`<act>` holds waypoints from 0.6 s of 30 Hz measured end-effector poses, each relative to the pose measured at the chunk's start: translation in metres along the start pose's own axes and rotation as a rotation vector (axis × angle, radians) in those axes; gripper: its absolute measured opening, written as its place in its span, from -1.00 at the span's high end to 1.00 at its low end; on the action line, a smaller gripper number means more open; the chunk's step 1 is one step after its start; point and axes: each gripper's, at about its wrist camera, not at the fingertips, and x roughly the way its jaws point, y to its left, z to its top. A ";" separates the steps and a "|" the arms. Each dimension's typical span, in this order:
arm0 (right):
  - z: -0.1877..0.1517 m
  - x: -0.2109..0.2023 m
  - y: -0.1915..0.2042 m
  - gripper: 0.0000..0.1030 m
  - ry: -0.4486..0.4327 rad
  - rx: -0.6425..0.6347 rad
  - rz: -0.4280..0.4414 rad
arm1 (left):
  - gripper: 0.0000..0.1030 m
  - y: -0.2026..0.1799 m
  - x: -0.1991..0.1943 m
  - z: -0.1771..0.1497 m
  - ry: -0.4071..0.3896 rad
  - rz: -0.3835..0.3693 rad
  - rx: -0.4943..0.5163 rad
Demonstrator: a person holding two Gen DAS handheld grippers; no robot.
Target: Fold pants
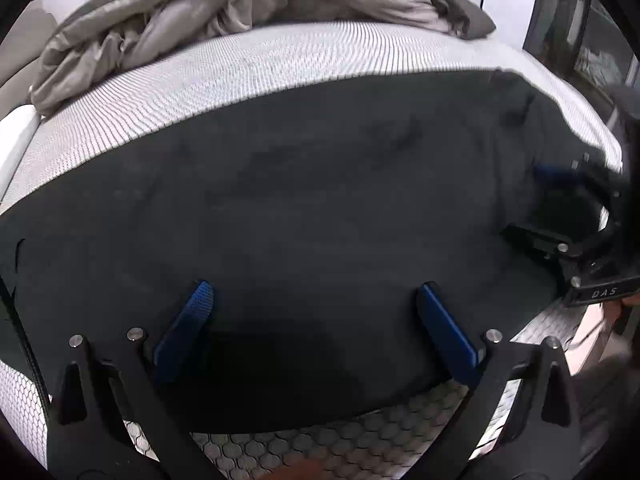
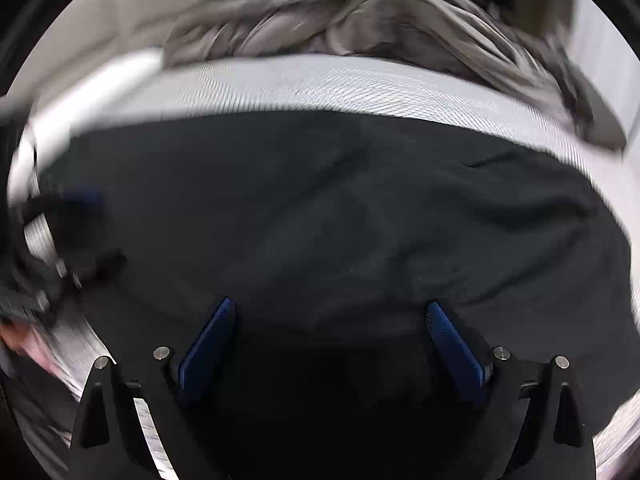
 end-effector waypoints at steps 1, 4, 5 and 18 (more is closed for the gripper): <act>-0.004 -0.002 0.000 -0.88 -0.017 -0.054 -0.008 | -0.99 0.001 0.001 -0.002 -0.005 -0.005 0.008; -0.017 -0.018 -0.040 -0.89 -0.038 -0.015 -0.017 | -0.99 0.012 0.000 -0.007 -0.003 -0.016 -0.002; -0.019 -0.015 -0.058 -0.89 -0.036 0.041 -0.031 | -0.99 0.016 0.000 -0.008 -0.003 -0.018 -0.006; -0.012 -0.036 -0.089 -0.82 -0.116 0.248 -0.051 | -0.91 0.001 -0.008 0.020 -0.060 -0.081 -0.058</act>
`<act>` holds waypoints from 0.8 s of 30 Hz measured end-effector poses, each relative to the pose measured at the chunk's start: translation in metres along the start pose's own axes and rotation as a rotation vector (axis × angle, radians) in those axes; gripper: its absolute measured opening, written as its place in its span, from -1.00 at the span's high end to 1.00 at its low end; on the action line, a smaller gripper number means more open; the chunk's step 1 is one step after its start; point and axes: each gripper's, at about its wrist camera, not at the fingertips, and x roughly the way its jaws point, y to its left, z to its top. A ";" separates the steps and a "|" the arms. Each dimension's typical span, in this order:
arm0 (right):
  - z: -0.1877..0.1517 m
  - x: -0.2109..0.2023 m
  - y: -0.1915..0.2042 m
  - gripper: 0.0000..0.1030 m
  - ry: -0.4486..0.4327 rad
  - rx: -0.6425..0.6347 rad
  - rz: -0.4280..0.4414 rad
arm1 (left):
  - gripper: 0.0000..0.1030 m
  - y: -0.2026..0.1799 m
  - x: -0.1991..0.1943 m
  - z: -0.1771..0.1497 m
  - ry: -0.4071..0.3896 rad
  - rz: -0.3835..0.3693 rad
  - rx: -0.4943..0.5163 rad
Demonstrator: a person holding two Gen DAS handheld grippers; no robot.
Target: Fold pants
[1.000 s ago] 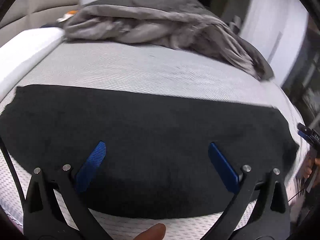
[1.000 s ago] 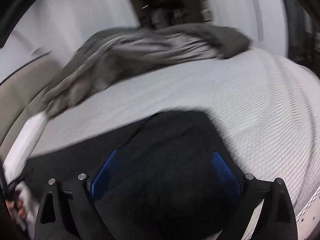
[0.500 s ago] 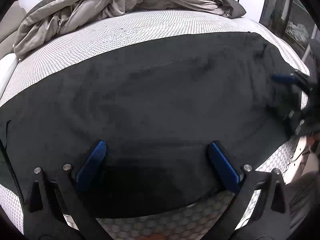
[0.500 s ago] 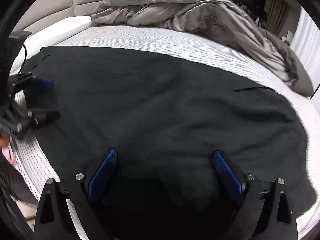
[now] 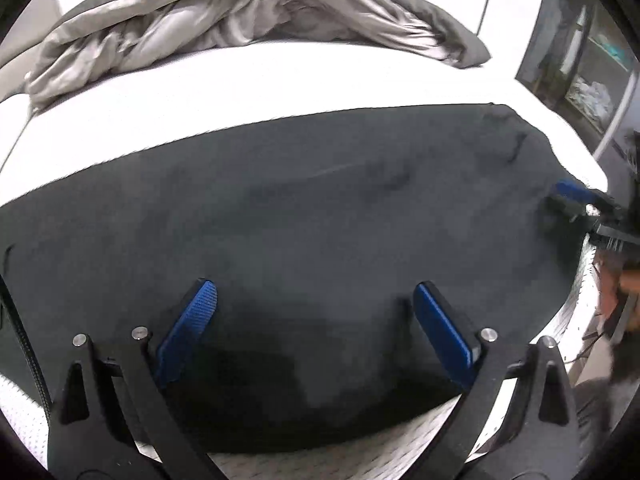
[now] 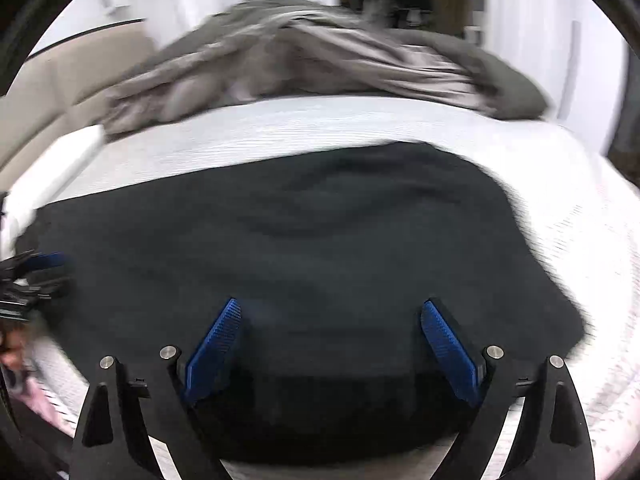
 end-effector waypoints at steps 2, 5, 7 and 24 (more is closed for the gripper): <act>0.010 0.016 0.035 -0.82 0.029 -0.062 0.061 | -0.90 -0.017 0.012 0.008 0.013 0.016 0.056; 0.013 0.047 0.068 -0.82 0.098 -0.167 0.042 | -0.90 -0.026 0.031 0.010 0.067 0.068 0.097; 0.010 0.053 0.066 -0.82 0.107 -0.201 0.000 | -0.90 -0.012 0.034 0.010 0.088 0.069 0.058; -0.023 0.002 0.075 -0.75 0.080 -0.193 0.111 | -0.86 -0.001 -0.003 -0.018 0.075 -0.095 0.046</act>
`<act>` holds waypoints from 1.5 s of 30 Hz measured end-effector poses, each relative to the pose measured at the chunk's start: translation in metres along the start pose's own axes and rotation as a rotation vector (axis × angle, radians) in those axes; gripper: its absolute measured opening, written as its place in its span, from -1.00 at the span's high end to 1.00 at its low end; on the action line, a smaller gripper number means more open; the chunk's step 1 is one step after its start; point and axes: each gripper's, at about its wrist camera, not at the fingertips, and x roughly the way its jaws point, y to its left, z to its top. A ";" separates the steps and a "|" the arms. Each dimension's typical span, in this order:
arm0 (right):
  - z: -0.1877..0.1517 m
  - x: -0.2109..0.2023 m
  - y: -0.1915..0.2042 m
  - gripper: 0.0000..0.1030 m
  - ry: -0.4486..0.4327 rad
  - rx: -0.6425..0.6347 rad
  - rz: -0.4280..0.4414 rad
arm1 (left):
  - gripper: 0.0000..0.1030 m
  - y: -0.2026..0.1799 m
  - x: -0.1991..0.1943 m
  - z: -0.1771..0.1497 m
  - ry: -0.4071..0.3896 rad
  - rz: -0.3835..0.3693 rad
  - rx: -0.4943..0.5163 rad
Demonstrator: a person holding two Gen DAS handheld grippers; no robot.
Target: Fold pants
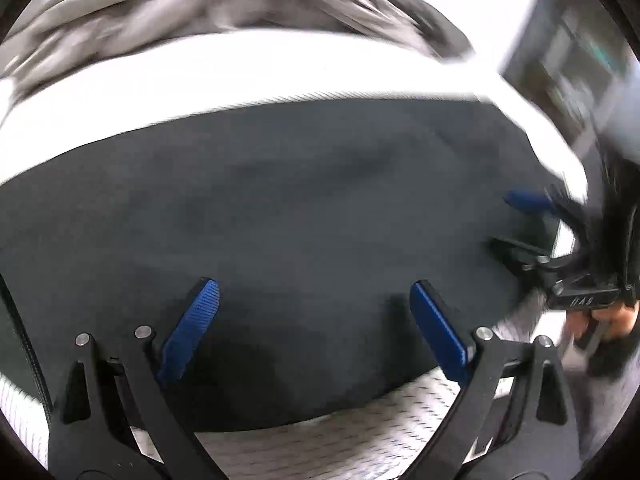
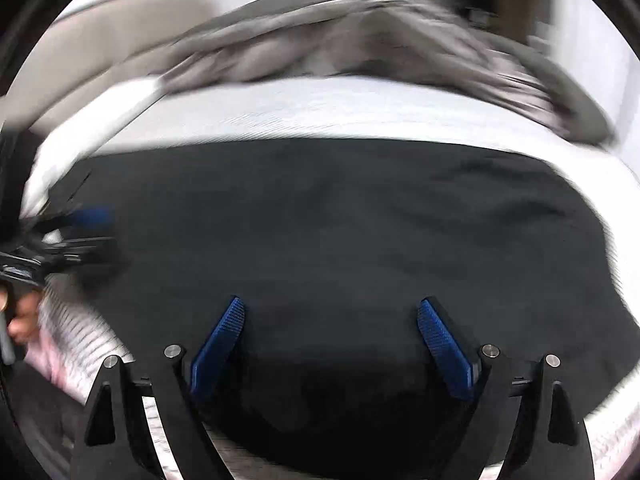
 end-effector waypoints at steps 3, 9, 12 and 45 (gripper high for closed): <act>-0.013 -0.004 0.008 -0.75 0.011 -0.095 -0.045 | -0.87 -0.004 0.008 -0.007 0.015 0.072 0.084; -0.052 -0.024 -0.125 -0.75 0.000 0.169 -0.476 | -0.98 0.079 -0.011 -0.018 -0.003 0.173 -0.055; -0.070 -0.043 -0.176 -0.75 -0.059 0.369 -0.439 | -0.95 0.105 -0.018 -0.026 -0.013 0.230 -0.128; 0.009 -0.003 -0.062 -0.79 -0.022 0.188 -0.176 | -0.77 0.063 -0.003 0.040 -0.103 0.204 -0.099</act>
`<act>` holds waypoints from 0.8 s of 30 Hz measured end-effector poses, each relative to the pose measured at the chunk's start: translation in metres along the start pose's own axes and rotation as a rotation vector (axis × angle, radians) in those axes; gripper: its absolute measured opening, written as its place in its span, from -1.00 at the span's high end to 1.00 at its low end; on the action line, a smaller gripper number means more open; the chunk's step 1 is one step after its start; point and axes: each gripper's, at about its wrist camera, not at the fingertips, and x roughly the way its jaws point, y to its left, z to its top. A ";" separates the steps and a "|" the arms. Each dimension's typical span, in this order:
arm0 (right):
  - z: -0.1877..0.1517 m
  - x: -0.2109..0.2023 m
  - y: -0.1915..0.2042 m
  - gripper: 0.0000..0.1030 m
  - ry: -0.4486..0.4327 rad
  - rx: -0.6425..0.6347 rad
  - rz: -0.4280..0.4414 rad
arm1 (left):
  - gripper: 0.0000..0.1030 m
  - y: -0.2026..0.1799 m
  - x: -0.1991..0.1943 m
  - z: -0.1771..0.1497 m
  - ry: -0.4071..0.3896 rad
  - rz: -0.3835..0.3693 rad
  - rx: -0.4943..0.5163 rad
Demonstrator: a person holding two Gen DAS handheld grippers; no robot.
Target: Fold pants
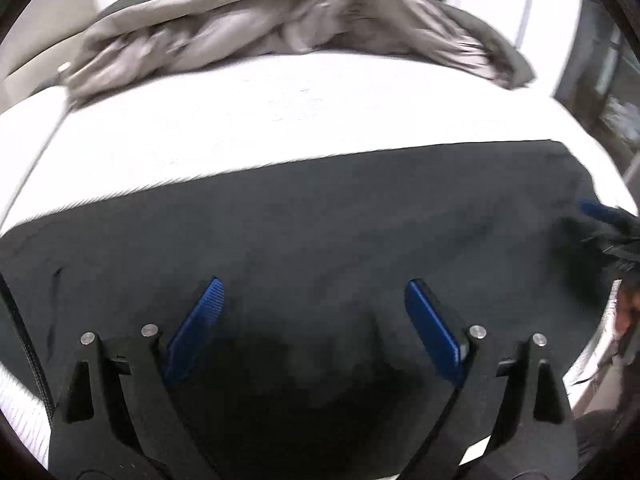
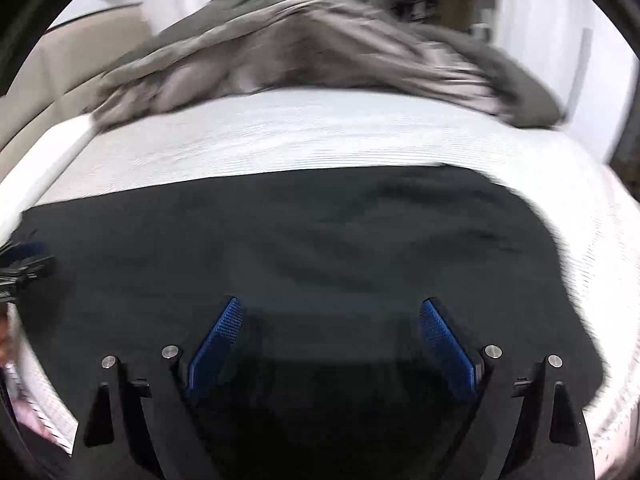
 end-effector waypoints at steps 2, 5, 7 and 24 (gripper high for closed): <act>0.010 0.014 0.031 -0.79 0.032 -0.083 0.003 | -0.77 -0.021 0.015 0.013 0.011 -0.004 0.073; 0.013 0.040 0.056 -0.79 0.070 -0.207 -0.046 | -0.77 -0.048 0.041 0.006 0.104 0.052 0.152; 0.007 0.047 0.051 -0.79 0.093 -0.254 -0.046 | -0.83 -0.046 0.057 0.002 0.161 0.027 0.128; 0.037 -0.003 -0.017 -0.86 -0.047 0.000 -0.199 | -0.86 -0.019 0.012 0.022 0.002 -0.021 -0.069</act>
